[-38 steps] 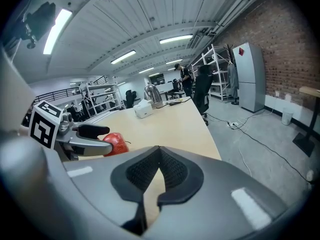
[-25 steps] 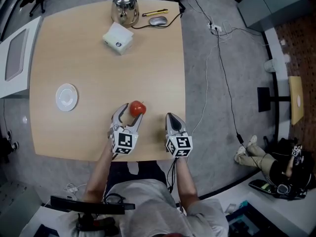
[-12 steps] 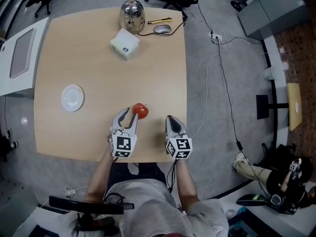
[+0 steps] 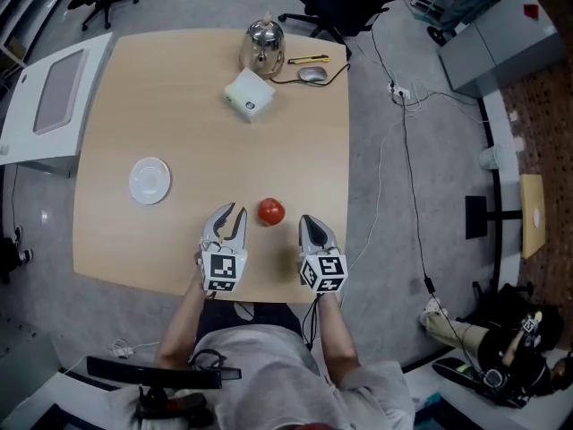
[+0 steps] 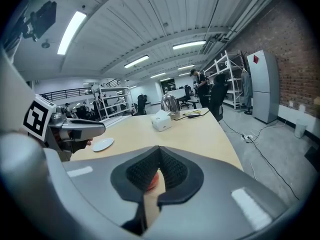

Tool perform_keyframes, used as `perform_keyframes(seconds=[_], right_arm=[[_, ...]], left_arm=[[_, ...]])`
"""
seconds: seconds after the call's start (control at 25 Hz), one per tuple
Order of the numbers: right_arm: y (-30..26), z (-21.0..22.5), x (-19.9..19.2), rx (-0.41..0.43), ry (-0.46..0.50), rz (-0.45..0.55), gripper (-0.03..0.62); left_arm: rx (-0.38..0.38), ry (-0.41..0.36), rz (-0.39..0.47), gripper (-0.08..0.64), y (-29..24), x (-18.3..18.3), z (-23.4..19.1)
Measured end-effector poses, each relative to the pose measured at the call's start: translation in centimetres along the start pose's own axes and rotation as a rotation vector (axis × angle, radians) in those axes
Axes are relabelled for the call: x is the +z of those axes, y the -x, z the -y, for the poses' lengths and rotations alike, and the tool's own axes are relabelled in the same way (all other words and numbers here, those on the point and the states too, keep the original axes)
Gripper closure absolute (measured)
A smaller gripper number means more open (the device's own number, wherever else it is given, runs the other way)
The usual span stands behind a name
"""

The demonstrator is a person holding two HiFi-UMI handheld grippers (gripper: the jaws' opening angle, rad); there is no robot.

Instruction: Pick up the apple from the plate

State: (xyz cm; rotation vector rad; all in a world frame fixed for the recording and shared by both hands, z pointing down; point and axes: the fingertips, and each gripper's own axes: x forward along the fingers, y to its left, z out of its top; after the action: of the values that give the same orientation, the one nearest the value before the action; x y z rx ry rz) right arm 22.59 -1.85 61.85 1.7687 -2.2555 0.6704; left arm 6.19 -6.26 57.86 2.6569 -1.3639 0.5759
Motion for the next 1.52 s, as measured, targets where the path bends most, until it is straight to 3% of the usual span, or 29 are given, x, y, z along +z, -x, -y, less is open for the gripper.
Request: perform_keyframes(seconds=[0.96, 1.52], right_arm=[[-3.9, -10.9, 6.3, 0.166, 0.073, 0.085, 0.586], [-3.0, -14.8, 8.0, 0.184, 0.089, 0.135, 0.586]], left_arm=[[0.184, -0.008, 0.072, 0.505, 7.1, 2.1, -9.1], [0.210, -0.015, 0.140, 0.526, 11.0, 4.1, -11.5]])
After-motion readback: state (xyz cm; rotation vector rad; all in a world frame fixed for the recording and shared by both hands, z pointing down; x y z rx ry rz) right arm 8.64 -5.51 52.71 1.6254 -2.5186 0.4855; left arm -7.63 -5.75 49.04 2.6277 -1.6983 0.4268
